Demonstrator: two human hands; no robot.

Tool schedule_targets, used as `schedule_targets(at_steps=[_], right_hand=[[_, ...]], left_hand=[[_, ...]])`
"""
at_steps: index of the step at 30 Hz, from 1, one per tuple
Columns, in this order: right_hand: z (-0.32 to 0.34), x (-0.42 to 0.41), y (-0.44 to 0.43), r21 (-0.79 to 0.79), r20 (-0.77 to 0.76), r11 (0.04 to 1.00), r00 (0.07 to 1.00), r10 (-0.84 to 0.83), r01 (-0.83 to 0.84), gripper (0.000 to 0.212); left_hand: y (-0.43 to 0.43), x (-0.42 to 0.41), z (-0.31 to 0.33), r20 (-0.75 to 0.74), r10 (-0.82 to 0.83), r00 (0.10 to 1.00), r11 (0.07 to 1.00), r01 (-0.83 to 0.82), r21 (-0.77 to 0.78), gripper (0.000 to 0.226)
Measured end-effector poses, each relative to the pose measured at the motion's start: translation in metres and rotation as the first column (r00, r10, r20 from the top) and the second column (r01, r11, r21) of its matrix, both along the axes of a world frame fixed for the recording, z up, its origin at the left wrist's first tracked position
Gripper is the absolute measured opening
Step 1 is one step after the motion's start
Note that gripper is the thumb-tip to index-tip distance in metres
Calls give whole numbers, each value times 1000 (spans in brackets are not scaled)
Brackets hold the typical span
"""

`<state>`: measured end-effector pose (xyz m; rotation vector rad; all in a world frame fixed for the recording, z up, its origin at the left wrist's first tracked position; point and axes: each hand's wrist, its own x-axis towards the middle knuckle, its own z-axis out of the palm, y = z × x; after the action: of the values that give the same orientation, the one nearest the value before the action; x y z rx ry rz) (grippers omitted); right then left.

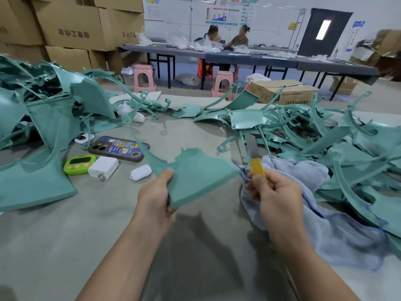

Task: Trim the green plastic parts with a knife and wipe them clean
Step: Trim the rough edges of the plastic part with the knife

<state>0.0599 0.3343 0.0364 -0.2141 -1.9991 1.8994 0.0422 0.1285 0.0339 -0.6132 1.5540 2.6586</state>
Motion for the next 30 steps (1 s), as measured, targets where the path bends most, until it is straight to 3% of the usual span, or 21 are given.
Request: schedule_targets(at_steps=[2, 3, 5, 6, 10, 14, 16, 18, 20, 22, 24, 27, 28, 30], right_hand=[[5, -1, -5, -418, 76, 896, 977, 198, -149, 36], [6, -2, -4, -495, 93, 845, 954, 284, -203, 28], [8, 0, 0, -532, 119, 794, 901, 416, -296, 11], [8, 2, 1, -521, 142, 787, 876, 461, -330, 13], [4, 3, -3, -443, 233, 856, 888, 397, -266, 23], [2, 2, -8, -507, 217, 839, 914, 344, -195, 33], [0, 2, -11, -586, 199, 800, 935, 293, -127, 30], [0, 0, -12, -685, 176, 725, 953, 248, -62, 22], [-1, -2, -11, -744, 152, 667, 963, 224, -37, 19], [-3, -2, -10, -746, 134, 664, 963, 234, -57, 20], [-5, 0, -13, -688, 148, 717, 946, 289, -112, 23], [-7, 2, -15, -560, 211, 815, 926, 314, -149, 30], [-7, 2, -15, -477, 232, 870, 936, 264, -127, 31], [-6, 3, -13, -195, 164, 976, 978, 131, -99, 28]], left_hand=[[-1, 0, -2, -32, -83, 996, 996, 82, -20, 16], [-2, -1, -4, -42, -126, 991, 991, 123, -57, 19], [-3, 1, -6, -49, -212, 976, 964, 201, -174, 20], [-2, 2, -7, -47, -242, 969, 948, 225, -227, 18], [1, 5, -8, -57, -306, 950, 927, 284, -245, 16], [-1, 9, -3, -130, -416, 900, 909, 409, -76, 38], [-3, 11, -1, -261, -470, 843, 857, 507, 94, 45], [-4, 12, 0, -398, -509, 763, 787, 600, 144, 47], [1, 13, -1, -433, -570, 698, 754, 654, 63, 59], [11, 18, -1, -372, -621, 689, 759, 648, -67, 71], [23, 22, -7, -347, -604, 718, 794, 582, -177, 56], [34, 22, -12, -257, -295, 920, 919, 200, -339, 25], [36, 19, -13, -244, -164, 956, 900, 44, -435, 14], [31, 16, -14, -305, 6, 952, 754, -204, -624, 11]])
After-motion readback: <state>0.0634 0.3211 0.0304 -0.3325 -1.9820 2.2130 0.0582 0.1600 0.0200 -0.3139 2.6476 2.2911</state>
